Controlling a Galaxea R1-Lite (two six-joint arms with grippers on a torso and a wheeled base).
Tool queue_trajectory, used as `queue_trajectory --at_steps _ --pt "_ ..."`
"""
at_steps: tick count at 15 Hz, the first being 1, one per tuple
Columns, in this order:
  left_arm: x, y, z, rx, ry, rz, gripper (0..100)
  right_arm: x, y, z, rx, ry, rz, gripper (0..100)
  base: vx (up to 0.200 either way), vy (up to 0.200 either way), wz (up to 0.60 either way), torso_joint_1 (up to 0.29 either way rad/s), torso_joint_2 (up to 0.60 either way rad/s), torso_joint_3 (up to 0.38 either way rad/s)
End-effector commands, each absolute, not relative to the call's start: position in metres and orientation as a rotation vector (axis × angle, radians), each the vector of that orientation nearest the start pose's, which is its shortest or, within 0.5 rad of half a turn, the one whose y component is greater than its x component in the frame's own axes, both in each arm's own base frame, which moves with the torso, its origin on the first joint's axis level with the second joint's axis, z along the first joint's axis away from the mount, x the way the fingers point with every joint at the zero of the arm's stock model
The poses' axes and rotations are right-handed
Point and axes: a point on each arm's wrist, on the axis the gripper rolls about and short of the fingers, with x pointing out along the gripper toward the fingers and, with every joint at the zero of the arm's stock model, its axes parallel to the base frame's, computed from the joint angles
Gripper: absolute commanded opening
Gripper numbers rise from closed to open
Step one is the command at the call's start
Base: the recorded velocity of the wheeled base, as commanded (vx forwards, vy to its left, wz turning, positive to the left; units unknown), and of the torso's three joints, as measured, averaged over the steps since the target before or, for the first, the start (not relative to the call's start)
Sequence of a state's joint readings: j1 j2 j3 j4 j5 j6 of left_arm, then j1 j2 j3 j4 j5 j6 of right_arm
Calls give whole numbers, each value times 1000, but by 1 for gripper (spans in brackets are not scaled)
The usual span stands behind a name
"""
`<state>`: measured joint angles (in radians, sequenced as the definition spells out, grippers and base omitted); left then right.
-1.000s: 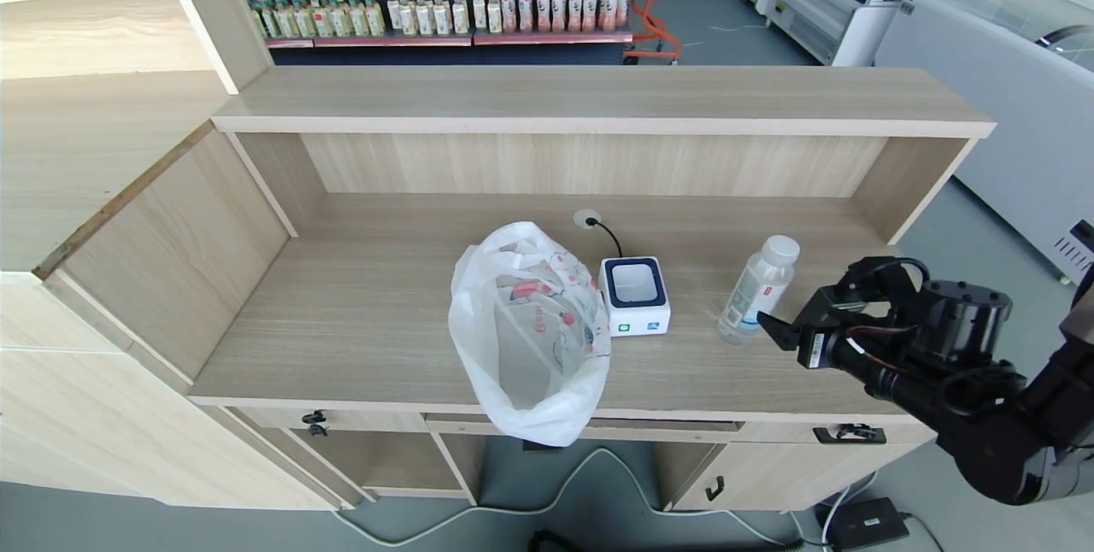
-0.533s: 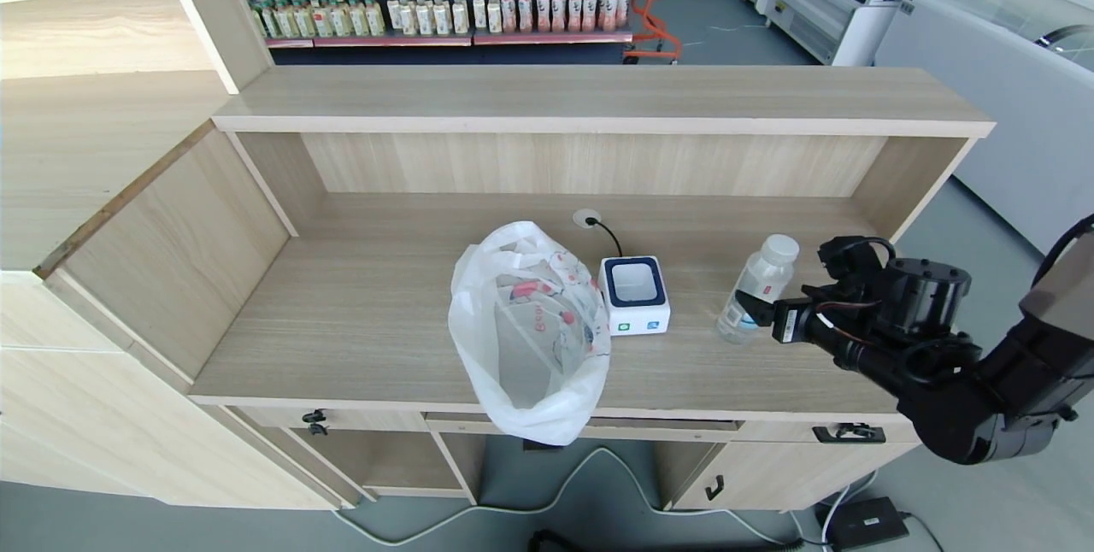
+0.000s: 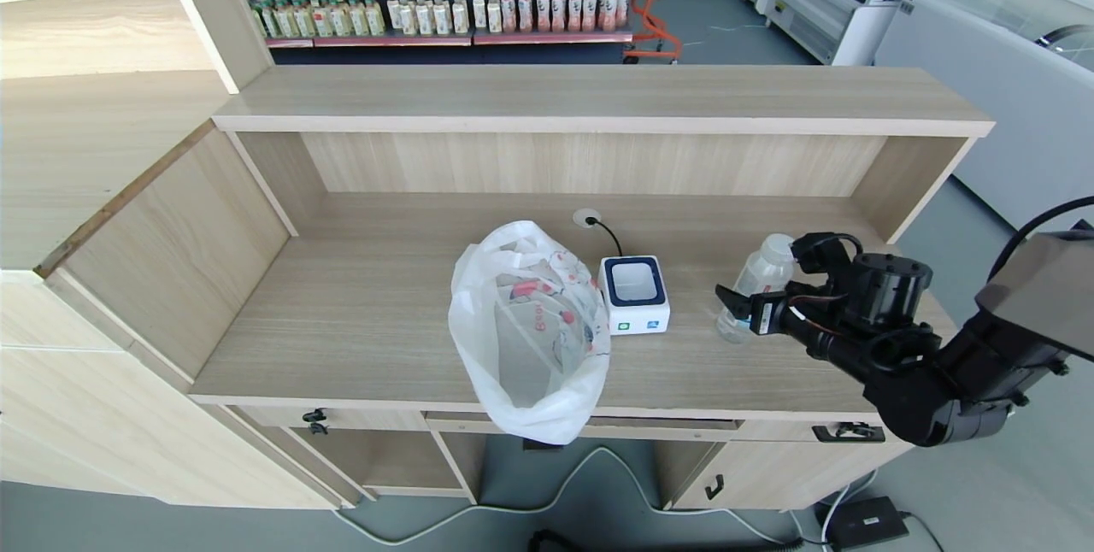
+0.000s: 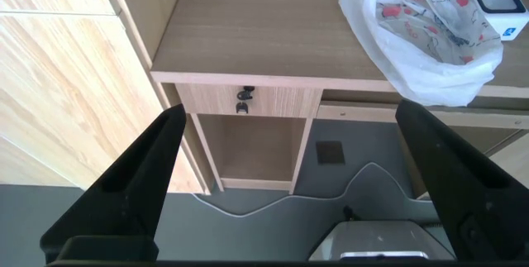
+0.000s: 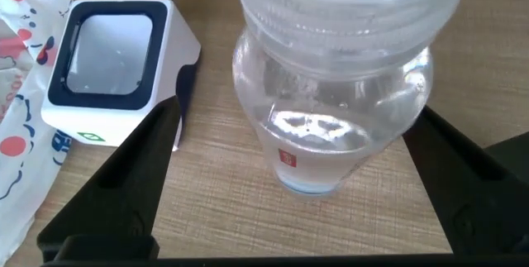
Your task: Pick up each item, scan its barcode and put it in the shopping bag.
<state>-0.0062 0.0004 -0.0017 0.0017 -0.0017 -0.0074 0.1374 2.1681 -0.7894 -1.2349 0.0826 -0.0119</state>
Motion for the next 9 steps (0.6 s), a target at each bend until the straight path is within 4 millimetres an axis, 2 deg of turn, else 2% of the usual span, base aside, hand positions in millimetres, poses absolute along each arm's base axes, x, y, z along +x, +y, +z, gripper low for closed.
queue_trajectory --at_steps 1,9 --pt "-23 0 76 -8 0 -8 100 383 55 76 -18 143 222 100 0 0 0 0 0 0" --pt "-23 0 76 -8 0 -8 100 401 58 66 -21 147 222 100 0 0 0 0 0 0"
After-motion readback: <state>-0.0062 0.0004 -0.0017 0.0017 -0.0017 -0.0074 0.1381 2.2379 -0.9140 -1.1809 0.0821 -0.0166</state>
